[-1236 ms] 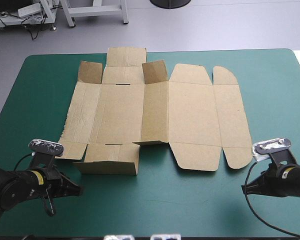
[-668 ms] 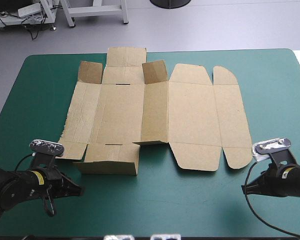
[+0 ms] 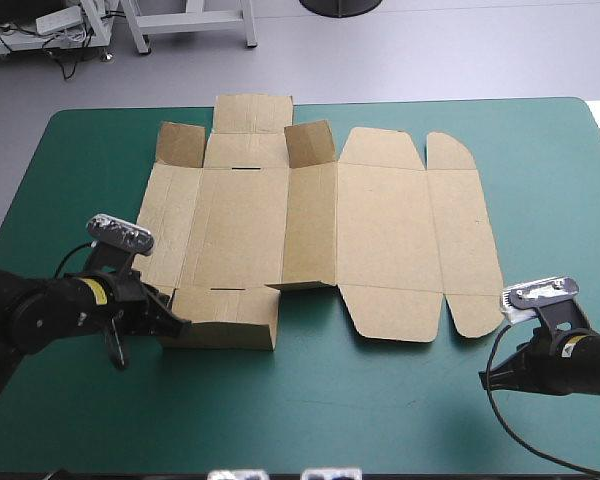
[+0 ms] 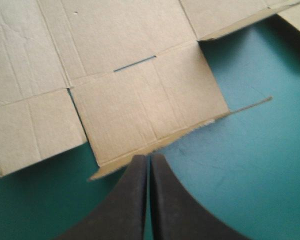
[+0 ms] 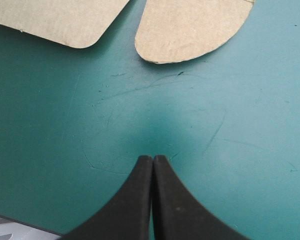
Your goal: Fold the box
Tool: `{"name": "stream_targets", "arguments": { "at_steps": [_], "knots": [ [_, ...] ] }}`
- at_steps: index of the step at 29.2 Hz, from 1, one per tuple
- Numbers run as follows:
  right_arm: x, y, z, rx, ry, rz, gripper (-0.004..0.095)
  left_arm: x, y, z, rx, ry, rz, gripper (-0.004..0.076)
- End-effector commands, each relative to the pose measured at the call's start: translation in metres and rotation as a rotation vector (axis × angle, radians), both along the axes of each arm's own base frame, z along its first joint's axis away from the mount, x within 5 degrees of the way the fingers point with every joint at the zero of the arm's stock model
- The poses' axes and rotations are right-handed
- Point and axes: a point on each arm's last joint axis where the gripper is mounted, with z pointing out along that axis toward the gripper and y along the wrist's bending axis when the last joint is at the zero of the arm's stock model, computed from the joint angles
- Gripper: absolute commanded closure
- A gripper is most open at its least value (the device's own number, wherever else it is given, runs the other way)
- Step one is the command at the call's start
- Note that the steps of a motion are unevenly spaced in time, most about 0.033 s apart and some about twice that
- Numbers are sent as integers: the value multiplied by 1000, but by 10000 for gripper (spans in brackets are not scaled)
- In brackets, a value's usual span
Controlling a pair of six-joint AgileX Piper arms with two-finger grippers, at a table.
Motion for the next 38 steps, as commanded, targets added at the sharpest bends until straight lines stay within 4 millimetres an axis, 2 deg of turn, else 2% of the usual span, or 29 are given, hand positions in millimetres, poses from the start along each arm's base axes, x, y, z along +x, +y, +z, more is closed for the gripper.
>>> {"name": "stream_targets", "arguments": {
  "at_steps": [1, 6, 9, 13, 17, 22, 24, 29, 31, 38],
  "knots": [
    [1, 1, 9, 5, -58, 20, 928, 37, 1, 11, 11, -44, 27, 709],
    [1, 1, 9, 4, -59, 24, 928, 83, 21, -11, -143, 72, 23, 709],
    [1, 2, 10, 7, -59, 31, 928, 105, 43, -25, -274, 118, 33, 709],
    [1, 3, 10, 17, -59, 34, 928, 129, 76, -38, -426, 93, 76, 709],
    [2, 3, 10, 22, -68, 41, 928, 148, 111, -58, -406, 51, 176, 709],
    [2, 3, 10, 22, -68, 41, 928, 161, 155, -84, -375, 46, 325, 696],
    [2, 3, 10, 22, -68, 41, 928, 165, 166, -96, -400, 108, 318, 633],
    [2, 3, 10, 22, -68, 41, 928, 173, 179, -120, -508, 287, 257, 309],
    [1, 3, 10, 25, -62, 39, 928, 179, 182, -125, -542, 291, 265, 240],
    [0, 4, 9, 29, -44, 35, 928, 193, 184, -139, -618, 331, 194, 229]
  ]
}}
